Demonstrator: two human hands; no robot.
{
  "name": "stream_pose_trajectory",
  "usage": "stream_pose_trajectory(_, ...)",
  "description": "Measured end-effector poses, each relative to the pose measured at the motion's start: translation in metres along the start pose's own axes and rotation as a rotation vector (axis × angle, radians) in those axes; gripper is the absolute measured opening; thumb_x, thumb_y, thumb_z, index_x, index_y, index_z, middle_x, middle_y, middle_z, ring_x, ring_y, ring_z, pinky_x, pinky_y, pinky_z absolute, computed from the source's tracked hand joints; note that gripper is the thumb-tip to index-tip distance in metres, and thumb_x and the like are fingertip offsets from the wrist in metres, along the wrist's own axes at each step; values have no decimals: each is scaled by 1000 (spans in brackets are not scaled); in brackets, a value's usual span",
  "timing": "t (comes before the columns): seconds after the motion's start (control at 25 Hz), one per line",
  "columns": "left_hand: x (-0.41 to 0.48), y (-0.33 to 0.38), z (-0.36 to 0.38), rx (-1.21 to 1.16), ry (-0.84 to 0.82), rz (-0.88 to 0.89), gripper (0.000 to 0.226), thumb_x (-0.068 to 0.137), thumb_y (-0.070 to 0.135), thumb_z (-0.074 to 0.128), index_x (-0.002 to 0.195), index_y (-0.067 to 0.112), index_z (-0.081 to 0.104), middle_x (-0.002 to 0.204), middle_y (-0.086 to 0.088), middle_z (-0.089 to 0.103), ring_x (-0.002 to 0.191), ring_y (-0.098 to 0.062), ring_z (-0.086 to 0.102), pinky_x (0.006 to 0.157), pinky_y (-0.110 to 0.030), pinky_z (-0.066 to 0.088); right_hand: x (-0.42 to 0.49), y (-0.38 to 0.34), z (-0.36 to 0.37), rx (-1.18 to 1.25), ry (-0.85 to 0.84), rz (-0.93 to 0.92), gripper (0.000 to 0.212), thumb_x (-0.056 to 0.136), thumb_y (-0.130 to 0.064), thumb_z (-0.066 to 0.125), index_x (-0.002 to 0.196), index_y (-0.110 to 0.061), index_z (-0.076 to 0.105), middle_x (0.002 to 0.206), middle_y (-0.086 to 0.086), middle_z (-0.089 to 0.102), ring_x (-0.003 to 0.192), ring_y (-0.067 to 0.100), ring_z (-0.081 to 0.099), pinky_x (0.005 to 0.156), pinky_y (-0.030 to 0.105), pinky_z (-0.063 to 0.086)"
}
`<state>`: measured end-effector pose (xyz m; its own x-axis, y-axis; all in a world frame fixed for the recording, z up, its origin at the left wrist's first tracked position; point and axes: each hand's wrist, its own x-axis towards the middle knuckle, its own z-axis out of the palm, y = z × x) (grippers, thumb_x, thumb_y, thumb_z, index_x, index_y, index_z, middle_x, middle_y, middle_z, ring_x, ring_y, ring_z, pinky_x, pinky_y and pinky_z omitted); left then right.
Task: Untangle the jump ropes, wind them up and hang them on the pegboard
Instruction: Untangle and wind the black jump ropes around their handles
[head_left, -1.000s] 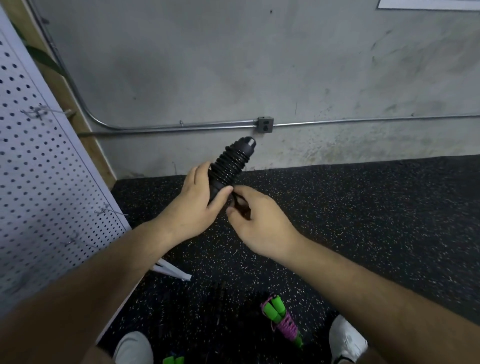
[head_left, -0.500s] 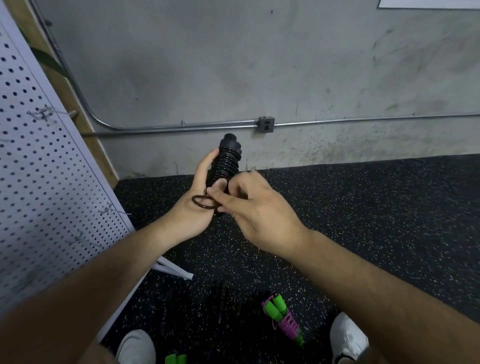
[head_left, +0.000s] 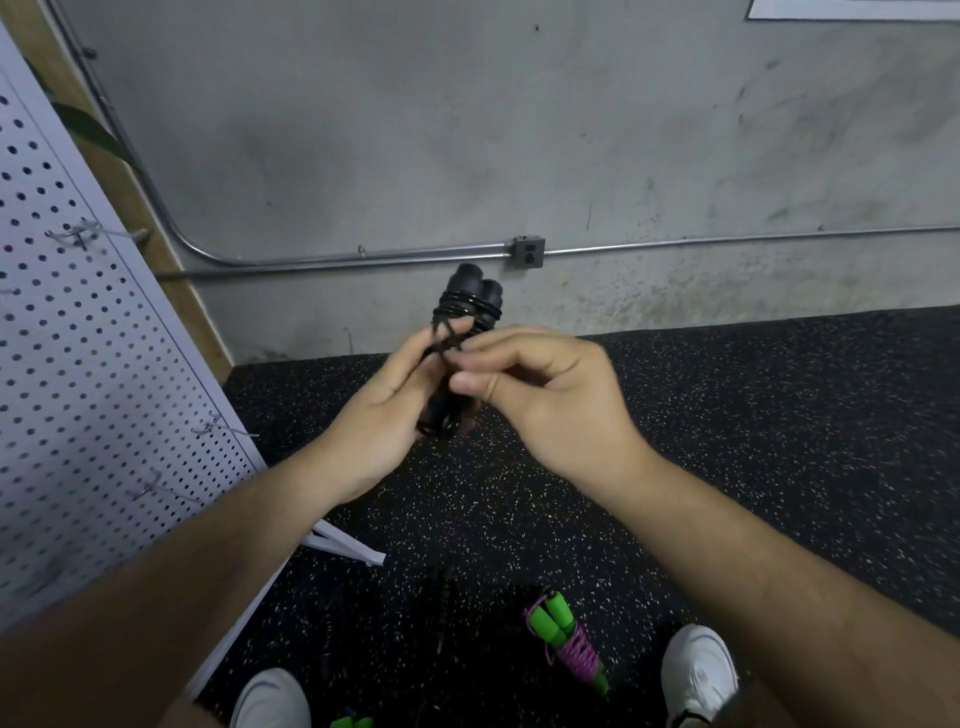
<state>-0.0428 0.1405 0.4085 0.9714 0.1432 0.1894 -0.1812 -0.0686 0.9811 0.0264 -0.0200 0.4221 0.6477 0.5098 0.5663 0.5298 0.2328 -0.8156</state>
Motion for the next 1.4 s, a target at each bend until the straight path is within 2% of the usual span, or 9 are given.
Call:
stream_pose_trajectory(0.08,4,1,-2,-211,74,-41,32,99,26,45,111,45,67,133,-12,64,123,-42,60,100,-55,51,5,-5,-13,16,51,72,26,81,1,79,97,-19,77,96,1,78,93,21,73,92,47,58)
stream_pose_trajectory(0.2,5,-1,-10,-366,104,-68,34,93,6,39,113,24,61,126,-21,66,111,-51,63,93,-59,54,6,-5,-24,-48,30,118,35,81,-1,80,111,-18,75,98,-1,78,94,18,73,93,40,58)
stream_pose_trajectory(0.36,7,-1,-13,-365,78,-37,47,78,-6,40,111,24,54,116,-21,70,101,-45,68,89,-56,57,2,0,-29,-398,-29,25,22,82,-7,81,102,-15,80,95,-8,75,92,8,69,89,27,56)
stream_pose_trajectory(0.44,9,-3,-11,-313,87,-31,51,82,-15,37,113,24,51,104,-8,74,97,-33,71,81,-46,61,1,4,-30,-578,-129,19,15,86,-10,78,101,-14,81,94,-8,73,90,7,65,87,26,54)
stream_pose_trajectory(0.56,12,-4,-13,-283,98,-38,56,73,-10,47,112,30,53,99,-2,73,90,-20,68,69,-32,56,-1,9,-26,-704,-209,33,12,92,-13,73,101,-13,80,95,-9,70,89,7,61,83,24,51)
stream_pose_trajectory(0.8,10,-6,-12,-294,29,-56,67,65,-11,47,116,33,54,114,-17,63,102,-30,60,81,-39,48,-4,9,-18,-558,-149,110,15,88,-11,76,102,-15,80,95,-12,71,93,1,63,86,13,48)
stream_pose_trajectory(1.04,8,-4,-11,-253,12,-44,69,67,-11,48,122,31,48,104,-9,72,99,-22,67,79,-30,55,-8,16,-4,-247,-34,315,14,85,-10,79,94,-21,80,88,-15,72,82,-3,65,78,12,46)
stream_pose_trajectory(1.2,6,-2,-11,-203,-10,-56,67,71,-6,47,125,35,50,114,-9,68,107,-21,66,85,-32,54,-8,14,-3,-187,-24,262,17,85,-5,77,95,-18,81,92,-8,74,92,5,67,87,16,50)
stream_pose_trajectory(1.4,1,-5,-7,-152,-64,-85,66,71,-1,47,117,45,55,132,-10,57,110,-19,59,85,-34,52,-11,10,8,-200,85,235,14,80,-3,81,86,-16,81,87,-7,68,86,4,66,81,12,48)
